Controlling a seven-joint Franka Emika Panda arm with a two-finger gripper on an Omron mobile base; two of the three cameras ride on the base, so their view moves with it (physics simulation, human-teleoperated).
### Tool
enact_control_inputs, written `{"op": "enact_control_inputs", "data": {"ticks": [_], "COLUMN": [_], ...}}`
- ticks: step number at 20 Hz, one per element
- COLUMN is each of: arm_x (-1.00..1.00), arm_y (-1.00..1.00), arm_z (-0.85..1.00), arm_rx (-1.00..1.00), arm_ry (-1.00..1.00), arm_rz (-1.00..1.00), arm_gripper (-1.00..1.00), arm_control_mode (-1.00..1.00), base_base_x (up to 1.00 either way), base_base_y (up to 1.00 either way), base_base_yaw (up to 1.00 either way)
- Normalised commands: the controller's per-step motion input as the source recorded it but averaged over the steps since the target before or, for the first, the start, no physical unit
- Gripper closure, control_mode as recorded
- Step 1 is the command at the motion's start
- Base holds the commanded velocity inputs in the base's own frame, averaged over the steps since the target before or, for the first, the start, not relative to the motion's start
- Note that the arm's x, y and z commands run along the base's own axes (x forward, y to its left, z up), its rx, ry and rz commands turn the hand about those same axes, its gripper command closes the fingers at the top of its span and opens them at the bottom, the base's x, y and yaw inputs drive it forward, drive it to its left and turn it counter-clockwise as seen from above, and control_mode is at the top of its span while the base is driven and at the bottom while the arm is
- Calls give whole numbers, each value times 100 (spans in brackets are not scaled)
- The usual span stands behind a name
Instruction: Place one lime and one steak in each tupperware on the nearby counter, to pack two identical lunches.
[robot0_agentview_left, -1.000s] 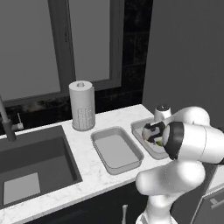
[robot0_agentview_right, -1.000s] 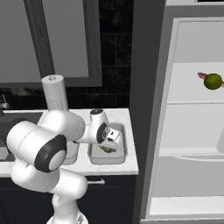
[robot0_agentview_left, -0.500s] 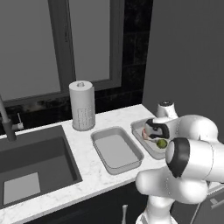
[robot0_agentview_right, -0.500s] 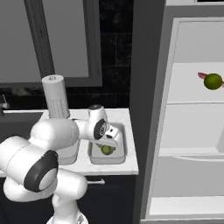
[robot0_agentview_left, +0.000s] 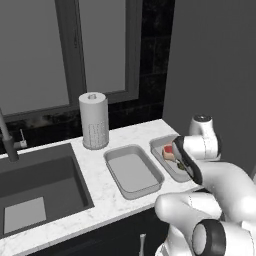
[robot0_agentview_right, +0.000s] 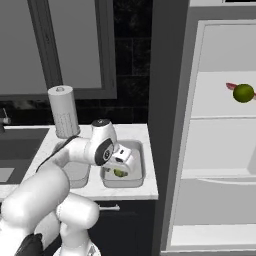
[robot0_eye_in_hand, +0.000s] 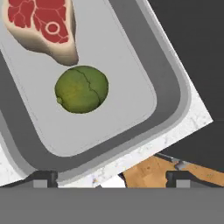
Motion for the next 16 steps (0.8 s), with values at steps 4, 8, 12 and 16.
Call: {"op": "enact_control_inputs", "data": {"ticks": [4, 8, 12, 16], "arm_x": [-89, -58, -53, -50], "arm_y": [33, 36, 40, 41], "arm_z": [24, 64, 78, 80], "arm_rx": [0, -1, -5, -7], "arm_ry": [-15, -19, -18, -14], "arm_rz": [16, 25, 25, 20], "arm_gripper": [-100, -100, -100, -100], "arm_control_mode": [-100, -100, -100, -100], "base_base_x": [0, 0, 0, 0], "base_base_y": [0, 0, 0, 0], "base_base_yaw": [0, 0, 0, 0]}}
